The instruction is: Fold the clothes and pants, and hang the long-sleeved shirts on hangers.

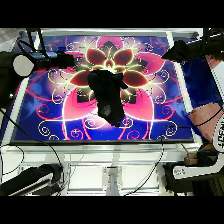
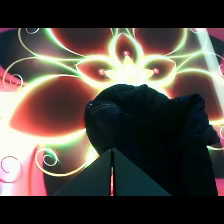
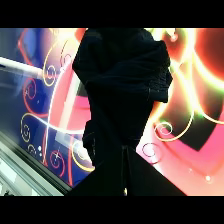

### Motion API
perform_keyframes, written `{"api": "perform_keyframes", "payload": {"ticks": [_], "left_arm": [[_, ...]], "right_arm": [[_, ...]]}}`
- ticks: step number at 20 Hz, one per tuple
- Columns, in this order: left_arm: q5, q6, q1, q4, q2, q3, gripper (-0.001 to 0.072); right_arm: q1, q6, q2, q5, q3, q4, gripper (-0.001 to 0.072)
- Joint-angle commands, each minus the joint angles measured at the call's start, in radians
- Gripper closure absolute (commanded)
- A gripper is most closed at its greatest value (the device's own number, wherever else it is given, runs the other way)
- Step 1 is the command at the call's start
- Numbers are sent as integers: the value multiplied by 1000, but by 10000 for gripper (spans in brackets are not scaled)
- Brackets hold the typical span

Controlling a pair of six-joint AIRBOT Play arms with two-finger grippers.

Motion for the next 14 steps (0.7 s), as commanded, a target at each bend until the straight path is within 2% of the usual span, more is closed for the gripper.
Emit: {"api": "perform_keyframes", "payload": {"ticks": [1,8,14], "left_arm": [[0,0,0,0,1,1,700],[1,0,0,-1,0,1,700],[8,0,0,0,-1,0,700]], "right_arm": [[0,0,0,-19,0,0,677],[0,1,-4,-27,-11,0,677],[122,18,-58,-84,-205,20,677]]}}
